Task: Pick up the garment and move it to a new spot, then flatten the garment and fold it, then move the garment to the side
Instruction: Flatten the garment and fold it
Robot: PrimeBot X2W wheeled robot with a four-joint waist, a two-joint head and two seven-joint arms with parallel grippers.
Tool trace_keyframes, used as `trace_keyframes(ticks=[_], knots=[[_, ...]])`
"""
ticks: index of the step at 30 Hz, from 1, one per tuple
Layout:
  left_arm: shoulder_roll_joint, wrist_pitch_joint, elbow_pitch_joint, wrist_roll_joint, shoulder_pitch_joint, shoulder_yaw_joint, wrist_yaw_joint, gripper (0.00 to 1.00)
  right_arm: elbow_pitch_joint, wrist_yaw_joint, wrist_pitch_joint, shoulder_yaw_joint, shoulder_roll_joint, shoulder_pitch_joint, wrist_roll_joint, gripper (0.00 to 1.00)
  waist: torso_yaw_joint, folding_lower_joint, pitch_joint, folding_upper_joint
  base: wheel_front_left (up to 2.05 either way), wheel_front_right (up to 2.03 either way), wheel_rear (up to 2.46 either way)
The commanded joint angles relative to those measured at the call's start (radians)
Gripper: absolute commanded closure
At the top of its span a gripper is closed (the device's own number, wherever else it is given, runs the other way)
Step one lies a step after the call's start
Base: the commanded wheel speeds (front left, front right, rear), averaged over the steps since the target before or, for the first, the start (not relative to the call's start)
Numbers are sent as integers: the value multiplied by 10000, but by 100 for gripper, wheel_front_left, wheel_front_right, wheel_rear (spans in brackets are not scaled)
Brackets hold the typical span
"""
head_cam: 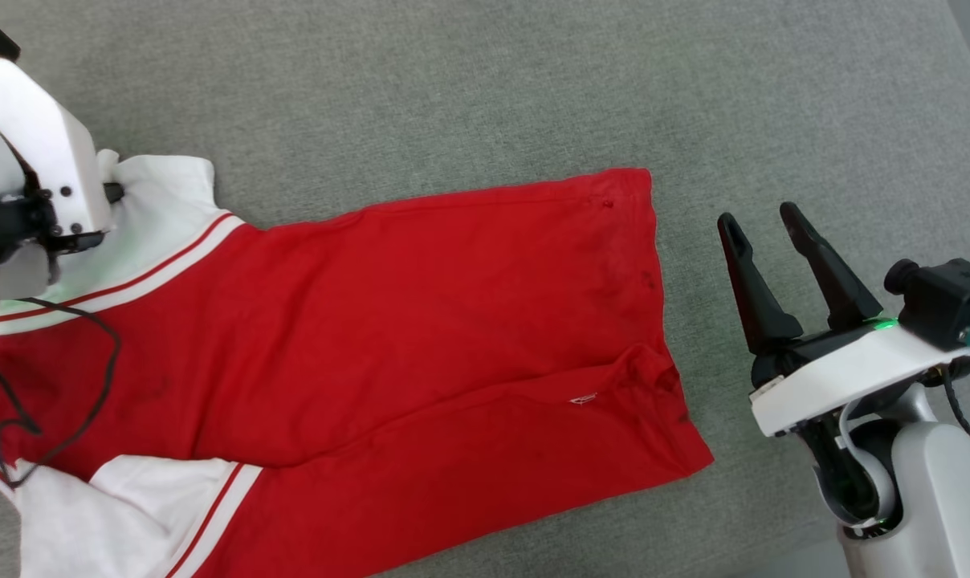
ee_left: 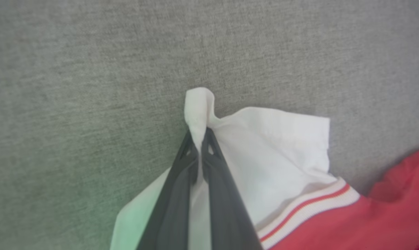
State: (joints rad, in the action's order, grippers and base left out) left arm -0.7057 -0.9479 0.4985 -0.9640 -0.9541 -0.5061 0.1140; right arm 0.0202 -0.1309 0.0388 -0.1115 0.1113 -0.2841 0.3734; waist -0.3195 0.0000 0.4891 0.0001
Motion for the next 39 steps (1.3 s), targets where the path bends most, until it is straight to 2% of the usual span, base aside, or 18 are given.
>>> trace_keyframes(ticks=[1, 6, 13, 18, 23, 29, 30, 31, 32, 39], knots=[[572, 164, 404, -246, 946, -200, -49, 100, -194, 5, 297, 22, 143, -233, 389, 0, 148, 0, -166, -1, 0, 0, 0], [688, 907, 482, -152, 863, -14, -113, 100, -941, 5, 1240, 169, 301, -638, 1123, 0, 391, 0, -518, -1, 0, 0, 0], [1194, 2071, 246, -30, 432, 122, -338, 100, -2862, 5, 4344, 297, 884, -1937, 1808, 0, 1202, 0, -1090, -1, 0, 0, 0], [1622, 2455, -150, 124, 56, 2, -466, 100, -3726, 5, 5995, 243, 1232, -3006, 1666, 0, 1866, 0, -1031, -1, 0, 0, 0], [1919, 2680, -574, 183, -251, -73, -627, 100, -4760, 5, 7000, 88, 1396, -4082, 1514, 0, 2401, 0, -713, -1, 0, 0, 0], [2055, 2982, -722, 240, -233, -147, -785, 100, -6328, 5, 8518, -194, 1107, -4274, 1345, 0, 2747, 0, -574, -1, 0, 0, 0], [2055, 3045, -720, 263, -213, -149, -811, 100, -6528, 5, 8741, -253, 1099, -4278, 1317, 59, 2785, 0, -568, -1, 0, 0, 0], [2049, 3093, -716, 270, -184, -160, -836, 100, -6606, 5, 8809, -308, 1045, -4295, 1357, 85, 2816, 0, -563, -1, 0, 0, 0], [2037, 3114, -707, 273, -163, -166, -867, 100, -6677, 5, 8881, -327, 1025, -4346, 1418, 100, 2840, 0, -560, -1, 0, 0, 0], [2036, 3730, -437, 224, 71, 45, -930, 100, -6189, 5, 8007, -425, 1518, -5051, 1336, 100, 2904, 0, -847, -1, 0, 0, 0]])
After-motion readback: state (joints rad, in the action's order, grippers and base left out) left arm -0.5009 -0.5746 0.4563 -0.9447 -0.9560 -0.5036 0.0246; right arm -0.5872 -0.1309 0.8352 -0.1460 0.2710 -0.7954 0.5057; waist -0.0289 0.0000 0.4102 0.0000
